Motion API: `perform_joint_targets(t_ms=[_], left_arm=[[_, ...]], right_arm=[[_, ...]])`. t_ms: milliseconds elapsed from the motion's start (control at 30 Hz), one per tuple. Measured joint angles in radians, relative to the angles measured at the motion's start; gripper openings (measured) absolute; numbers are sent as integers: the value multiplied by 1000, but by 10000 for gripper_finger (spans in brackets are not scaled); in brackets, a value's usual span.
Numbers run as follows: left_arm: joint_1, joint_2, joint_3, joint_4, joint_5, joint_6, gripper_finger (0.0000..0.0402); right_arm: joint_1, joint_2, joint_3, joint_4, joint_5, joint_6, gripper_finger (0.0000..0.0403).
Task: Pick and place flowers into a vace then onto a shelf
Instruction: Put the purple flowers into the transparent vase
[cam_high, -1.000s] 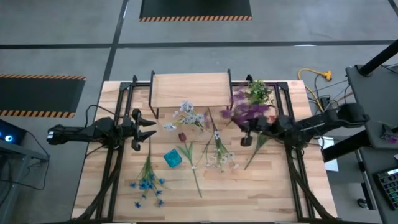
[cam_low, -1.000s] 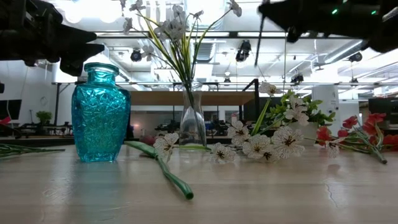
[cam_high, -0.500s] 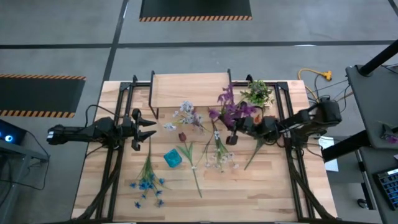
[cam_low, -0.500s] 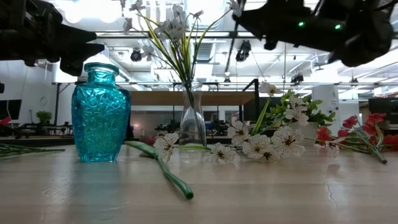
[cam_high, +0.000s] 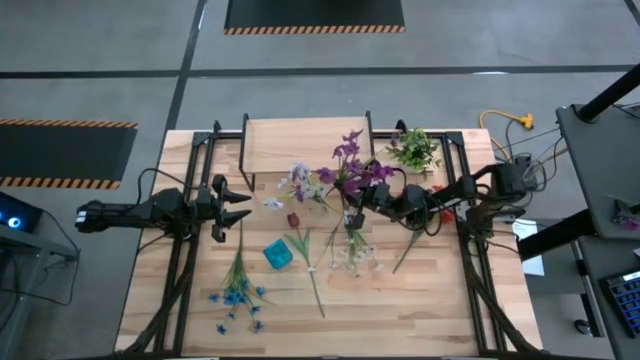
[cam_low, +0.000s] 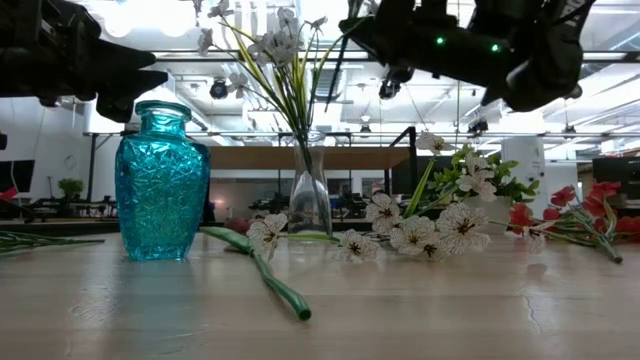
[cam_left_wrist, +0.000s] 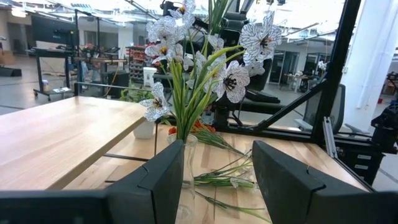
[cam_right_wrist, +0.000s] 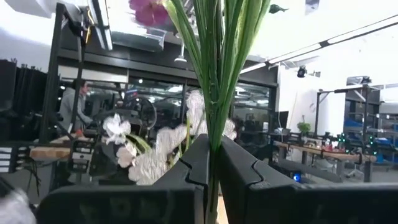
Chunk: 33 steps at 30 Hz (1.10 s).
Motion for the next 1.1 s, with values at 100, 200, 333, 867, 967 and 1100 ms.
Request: perform_joint_targets(t_ms=[100, 200, 333, 867, 967, 1100], left_arm=[[0, 0, 0, 0, 0, 0, 174], [0, 0, 0, 0, 0, 0, 174], [0, 0, 0, 0, 0, 0, 174], [0, 0, 0, 0, 0, 0, 174], [0, 0, 0, 0, 0, 0, 174], [0, 0, 0, 0, 0, 0, 174]], right_arm=[[-3, 29, 10, -1, 0, 3, 13], [-9, 58, 24, 0, 0, 17, 13], [-15, 104, 47, 1, -4, 47, 13], [-15, 252, 68, 2, -6, 55, 13], [-21, 280, 81, 2, -7, 52, 13], [-24, 302, 91, 2, -6, 52, 13]])
